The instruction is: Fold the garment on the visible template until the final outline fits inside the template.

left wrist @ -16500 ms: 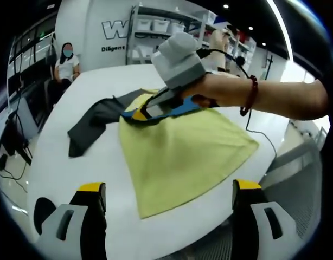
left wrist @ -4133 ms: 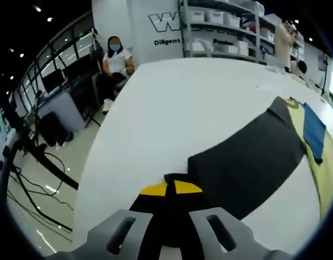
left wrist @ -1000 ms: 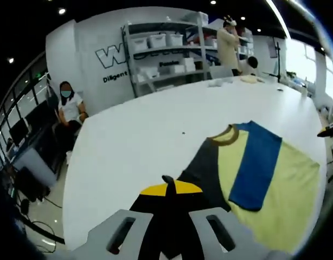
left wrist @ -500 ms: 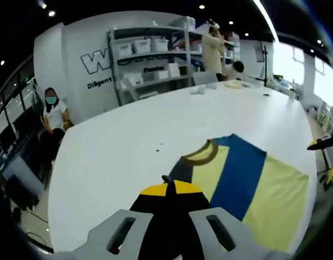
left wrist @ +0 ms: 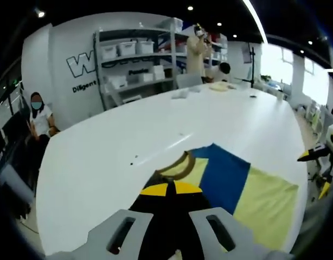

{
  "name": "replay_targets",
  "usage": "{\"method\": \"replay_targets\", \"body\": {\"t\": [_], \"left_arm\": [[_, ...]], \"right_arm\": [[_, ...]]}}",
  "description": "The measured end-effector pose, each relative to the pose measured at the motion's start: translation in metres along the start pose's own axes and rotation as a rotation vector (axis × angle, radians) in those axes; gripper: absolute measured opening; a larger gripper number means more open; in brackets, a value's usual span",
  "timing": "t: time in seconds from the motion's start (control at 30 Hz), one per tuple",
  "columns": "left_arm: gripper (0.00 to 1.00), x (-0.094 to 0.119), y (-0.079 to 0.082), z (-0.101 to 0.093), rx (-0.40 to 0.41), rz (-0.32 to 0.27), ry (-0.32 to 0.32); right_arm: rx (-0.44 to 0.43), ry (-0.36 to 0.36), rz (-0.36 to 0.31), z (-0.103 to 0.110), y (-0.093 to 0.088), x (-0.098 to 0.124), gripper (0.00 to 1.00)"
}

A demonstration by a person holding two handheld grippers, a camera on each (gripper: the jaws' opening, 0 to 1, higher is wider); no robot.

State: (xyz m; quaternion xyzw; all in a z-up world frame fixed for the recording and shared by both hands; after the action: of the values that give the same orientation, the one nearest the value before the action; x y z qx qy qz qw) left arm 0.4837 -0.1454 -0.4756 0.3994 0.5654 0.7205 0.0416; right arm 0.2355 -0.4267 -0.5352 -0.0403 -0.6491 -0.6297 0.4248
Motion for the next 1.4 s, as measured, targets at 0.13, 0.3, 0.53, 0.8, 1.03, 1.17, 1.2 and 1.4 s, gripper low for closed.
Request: {"method": "replay_targets", "body": {"t": [0.13, 0.3, 0.53, 0.8, 1.03, 1.17, 1.2, 1.4], "left_arm": [[0.0, -0.007, 0.008, -0.013, 0.003, -0.007, -0.035], [0.0, -0.019, 0.018, -0.031, -0.01, -0.001, -0.082], [0.0, -0.033, 0.025, -0.051, -0.013, 0.009, -0.143], [0.0, -0.042, 0.041, -0.069, -0.038, -0.015, -0.197], [0.0, -0.053, 0.049, -0.093, -0.06, -0.021, -0.254], [0.0, -0.06, 0.048, -0.107, -0.081, -0.021, -0.287], [0.0, -0.063, 0.046, -0.11, -0.083, -0.011, -0.292], [0.0, -0.081, 0.031, -0.122, -0.076, 0.031, -0.31]], "right_arm": [[0.0, -0.001, 0.001, 0.0, 0.0, 0.0, 0.99], [0.0, -0.006, 0.006, -0.001, -0.002, 0.002, 0.99], [-0.008, -0.018, 0.008, -0.005, -0.005, 0.005, 0.99], [-0.025, -0.031, 0.015, -0.009, -0.012, 0.008, 0.99], [-0.03, -0.036, 0.02, -0.011, -0.014, 0.005, 0.99], [-0.031, -0.034, 0.024, -0.012, -0.015, 0.004, 0.99], [-0.031, -0.033, 0.027, -0.012, -0.015, 0.004, 0.99], [-0.029, -0.031, 0.033, -0.012, -0.016, 0.002, 0.99]]}}
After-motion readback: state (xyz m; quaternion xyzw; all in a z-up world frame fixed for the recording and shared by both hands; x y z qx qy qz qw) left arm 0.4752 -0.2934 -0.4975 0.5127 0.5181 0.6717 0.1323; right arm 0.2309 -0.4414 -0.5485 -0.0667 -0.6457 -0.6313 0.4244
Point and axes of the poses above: the point that each gripper's makers call its tool centre point, and the gripper's own axes: x roughly backward along the fingers, z roughly to its left, y roughly out of its top, the point moved 8 cm from there along x, roughly backward along the fingers
